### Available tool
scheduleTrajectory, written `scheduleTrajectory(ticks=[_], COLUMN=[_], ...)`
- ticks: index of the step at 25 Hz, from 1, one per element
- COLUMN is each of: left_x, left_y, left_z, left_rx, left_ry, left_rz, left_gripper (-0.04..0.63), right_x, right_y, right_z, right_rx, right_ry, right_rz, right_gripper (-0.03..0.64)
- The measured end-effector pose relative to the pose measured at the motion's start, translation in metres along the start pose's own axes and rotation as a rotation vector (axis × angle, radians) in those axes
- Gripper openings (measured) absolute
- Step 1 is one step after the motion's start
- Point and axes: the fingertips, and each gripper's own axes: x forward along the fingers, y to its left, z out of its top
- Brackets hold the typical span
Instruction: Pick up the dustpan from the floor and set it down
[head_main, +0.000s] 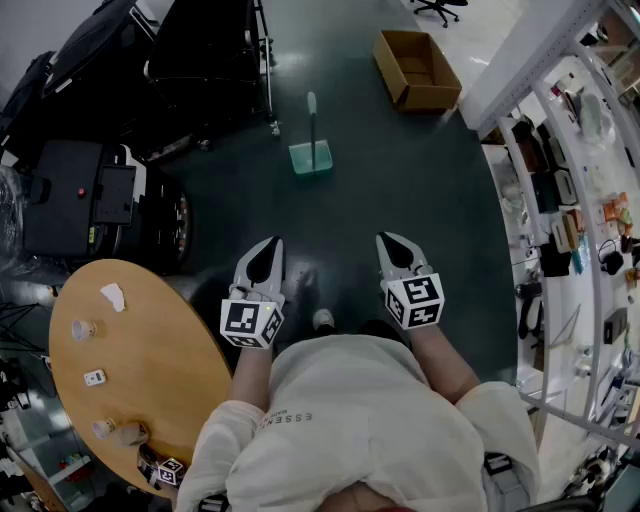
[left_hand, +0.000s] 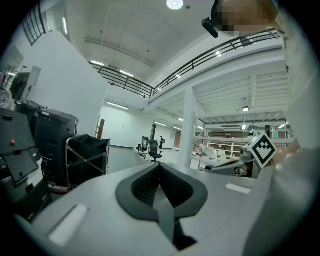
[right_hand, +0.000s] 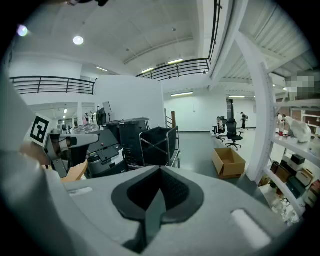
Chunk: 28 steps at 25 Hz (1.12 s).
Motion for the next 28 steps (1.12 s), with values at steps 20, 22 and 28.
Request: scheduleTrajectory(ticks=[20,22,28], left_x=[0.010,0.014,0.045], left_y=[0.053,0.063,0.101], left_z=[0.003,0.001,-0.010], left_rx=[-0.026,-0.035,-0.058], left_ry=[-0.011,-0.005,0.024], left_rz=[0.040,0.062,0.118], left_gripper=[0.015,0.015,0.015], right_x=[0.040,0.048,0.105], right_y=[-0.008,-0.015,-0.032], right_z=[0.008,0.007,0.001], right_rx=[0.054,0.063,0.129], right_ry=[0.035,0.048,0.112], right_rz=[-0.070,-0.075,-0.048], right_gripper=[-0.009,-0.009,-0.009])
